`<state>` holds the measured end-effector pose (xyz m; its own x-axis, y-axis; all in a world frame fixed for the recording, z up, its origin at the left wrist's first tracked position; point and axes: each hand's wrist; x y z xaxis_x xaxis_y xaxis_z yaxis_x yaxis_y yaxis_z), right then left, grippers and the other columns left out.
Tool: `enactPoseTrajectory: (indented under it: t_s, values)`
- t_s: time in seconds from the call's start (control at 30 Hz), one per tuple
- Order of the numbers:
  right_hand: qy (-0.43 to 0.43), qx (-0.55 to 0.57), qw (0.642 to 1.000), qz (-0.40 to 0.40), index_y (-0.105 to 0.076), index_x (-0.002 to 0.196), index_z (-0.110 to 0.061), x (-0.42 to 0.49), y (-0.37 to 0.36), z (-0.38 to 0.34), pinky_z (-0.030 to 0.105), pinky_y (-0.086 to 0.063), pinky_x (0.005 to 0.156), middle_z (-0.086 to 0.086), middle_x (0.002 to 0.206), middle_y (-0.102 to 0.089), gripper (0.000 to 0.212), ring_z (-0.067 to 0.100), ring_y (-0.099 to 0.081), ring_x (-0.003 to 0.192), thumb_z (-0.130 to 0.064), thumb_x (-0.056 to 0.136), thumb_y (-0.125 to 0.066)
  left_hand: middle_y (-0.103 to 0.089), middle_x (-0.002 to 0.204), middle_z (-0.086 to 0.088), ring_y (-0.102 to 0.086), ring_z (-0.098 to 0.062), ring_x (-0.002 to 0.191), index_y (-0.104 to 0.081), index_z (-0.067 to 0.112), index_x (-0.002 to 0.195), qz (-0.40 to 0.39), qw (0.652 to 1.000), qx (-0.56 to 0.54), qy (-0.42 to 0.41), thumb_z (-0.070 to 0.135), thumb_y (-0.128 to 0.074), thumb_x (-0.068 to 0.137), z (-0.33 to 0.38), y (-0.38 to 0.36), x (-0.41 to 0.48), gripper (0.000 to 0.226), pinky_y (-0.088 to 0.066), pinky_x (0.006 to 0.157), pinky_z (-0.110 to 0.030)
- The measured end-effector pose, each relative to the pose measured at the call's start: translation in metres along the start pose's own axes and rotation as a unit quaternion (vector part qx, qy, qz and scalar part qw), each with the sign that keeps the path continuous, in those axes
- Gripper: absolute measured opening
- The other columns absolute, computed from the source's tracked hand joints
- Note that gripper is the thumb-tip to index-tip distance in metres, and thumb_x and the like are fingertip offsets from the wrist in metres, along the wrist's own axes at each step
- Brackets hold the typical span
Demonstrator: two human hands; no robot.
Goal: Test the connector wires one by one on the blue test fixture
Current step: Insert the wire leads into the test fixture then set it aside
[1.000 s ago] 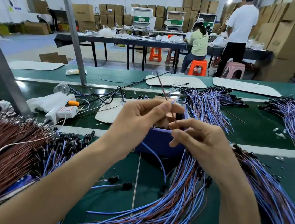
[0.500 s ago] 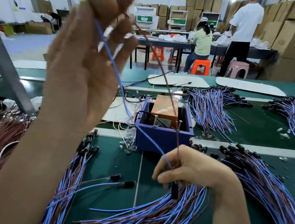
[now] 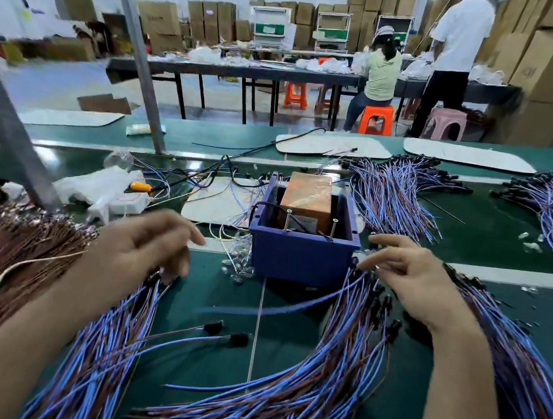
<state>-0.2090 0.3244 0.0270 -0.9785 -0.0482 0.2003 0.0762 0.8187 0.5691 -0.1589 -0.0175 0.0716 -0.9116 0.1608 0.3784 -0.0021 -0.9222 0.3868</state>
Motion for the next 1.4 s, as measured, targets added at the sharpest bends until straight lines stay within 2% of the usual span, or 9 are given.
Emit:
enactPoseTrajectory:
  t_s: [0.17, 0.27, 0.33, 0.57, 0.77, 0.97, 1.2, 1.3, 1.4]
  values:
    - [-0.026, 0.015, 1.0, -0.01, -0.075, 0.087, -0.015, 0.007, -0.015, 0.003, 0.019, -0.044, 0.083, -0.009, 0.127, -0.054, 0.032, 0.015, -0.061, 0.104, 0.006, 0.093, -0.052, -0.066, 0.095, 0.016, -0.059, 0.003, 0.089, -0.062, 0.036, 0.1, -0.159, 0.943, 0.28, 0.086, 0.023, -0.063, 0.09, -0.064, -0.014, -0.015, 0.016, -0.04, 0.078, -0.006]
    - [-0.035, 0.052, 0.998, -0.025, -0.074, 0.088, -0.014, 0.007, -0.013, 0.006, 0.015, -0.042, 0.089, -0.009, 0.126, -0.056, 0.031, 0.014, -0.06, 0.108, 0.006, 0.094, -0.051, -0.052, 0.102, 0.021, -0.048, 0.003, 0.097, -0.054, 0.038, 0.108, -0.231, 0.877, 0.407, 0.108, 0.038, -0.062, 0.089, -0.097, -0.014, -0.034, 0.021, -0.039, 0.087, -0.014]
    - [-0.048, 0.051, 0.997, -0.019, -0.074, 0.086, -0.019, 0.006, -0.011, 0.008, 0.016, -0.042, 0.09, -0.01, 0.118, -0.061, 0.029, 0.011, -0.061, 0.108, 0.001, 0.094, -0.054, -0.05, 0.1, 0.021, -0.048, 0.0, 0.095, -0.055, 0.036, 0.106, -0.233, 0.865, 0.429, 0.115, 0.039, -0.063, 0.088, -0.103, -0.015, -0.043, 0.02, -0.04, 0.085, -0.02]
    - [-0.088, -0.025, 0.986, -0.138, -0.065, 0.112, -0.028, 0.003, -0.011, 0.006, 0.034, -0.039, 0.108, -0.008, 0.114, -0.064, 0.02, 0.011, -0.056, 0.114, -0.02, 0.094, -0.06, -0.069, 0.069, 0.015, -0.06, 0.001, 0.064, -0.073, 0.028, 0.086, -0.104, 0.916, 0.376, 0.093, 0.024, -0.071, 0.085, -0.092, -0.012, -0.038, 0.005, -0.047, 0.064, -0.022]
    - [-0.066, -0.052, 0.972, -0.219, -0.067, 0.11, -0.034, -0.004, -0.017, -0.02, 0.028, -0.044, 0.1, -0.017, 0.109, -0.067, 0.018, 0.002, -0.059, 0.106, -0.031, 0.094, -0.059, -0.066, 0.07, 0.02, -0.059, 0.008, 0.071, -0.073, 0.025, 0.082, -0.121, 0.929, 0.339, 0.083, 0.027, -0.073, 0.083, -0.093, -0.012, -0.035, 0.002, -0.041, 0.064, -0.008]
    - [-0.066, -0.097, 0.922, -0.369, -0.062, 0.123, -0.022, -0.002, -0.064, -0.033, 0.023, -0.054, 0.081, -0.007, 0.113, -0.068, 0.028, 0.007, -0.067, 0.089, -0.029, 0.097, -0.053, -0.066, 0.07, 0.019, -0.06, 0.002, 0.068, -0.071, 0.025, 0.077, -0.063, 0.942, 0.327, 0.049, 0.022, -0.074, 0.081, -0.094, -0.017, -0.034, 0.006, -0.047, 0.067, -0.021]
    - [-0.096, -0.067, 0.9, -0.419, -0.07, 0.101, -0.014, -0.002, -0.064, -0.031, 0.015, -0.046, 0.055, 0.002, 0.086, -0.076, 0.02, 0.006, -0.063, 0.057, -0.027, 0.096, -0.055, -0.067, 0.059, 0.008, -0.053, -0.002, 0.048, -0.06, 0.02, 0.077, 0.075, 0.956, 0.268, 0.089, 0.011, -0.063, 0.089, -0.087, -0.006, -0.023, 0.016, -0.037, 0.05, -0.012]
    - [-0.047, -0.011, 0.91, -0.413, -0.069, 0.113, -0.019, -0.006, -0.058, -0.046, 0.018, -0.046, 0.057, 0.003, 0.091, -0.076, 0.023, 0.012, -0.06, 0.061, -0.027, 0.098, -0.053, -0.068, 0.06, 0.009, -0.052, 0.0, 0.045, -0.06, 0.019, 0.079, 0.114, 0.968, 0.214, 0.065, 0.011, -0.061, 0.09, -0.063, -0.014, -0.018, 0.014, -0.037, 0.049, -0.011]
    - [0.031, 0.143, 0.904, -0.401, -0.056, 0.13, -0.035, -0.018, -0.049, -0.072, 0.022, -0.05, 0.062, 0.003, 0.106, -0.073, 0.033, 0.017, -0.066, 0.07, -0.023, 0.1, -0.048, -0.068, 0.061, 0.01, -0.054, -0.001, 0.047, -0.06, 0.022, 0.081, 0.08, 0.984, 0.159, 0.002, 0.011, -0.062, 0.089, -0.028, -0.033, -0.016, 0.014, -0.04, 0.051, -0.015]
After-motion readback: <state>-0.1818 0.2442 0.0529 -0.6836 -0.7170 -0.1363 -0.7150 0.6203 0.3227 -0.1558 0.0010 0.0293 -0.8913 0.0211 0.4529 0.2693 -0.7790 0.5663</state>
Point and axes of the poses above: each hand's wrist, its own x-axis towards the middle knuckle, its own y-axis out of the back of the hand, z = x × y
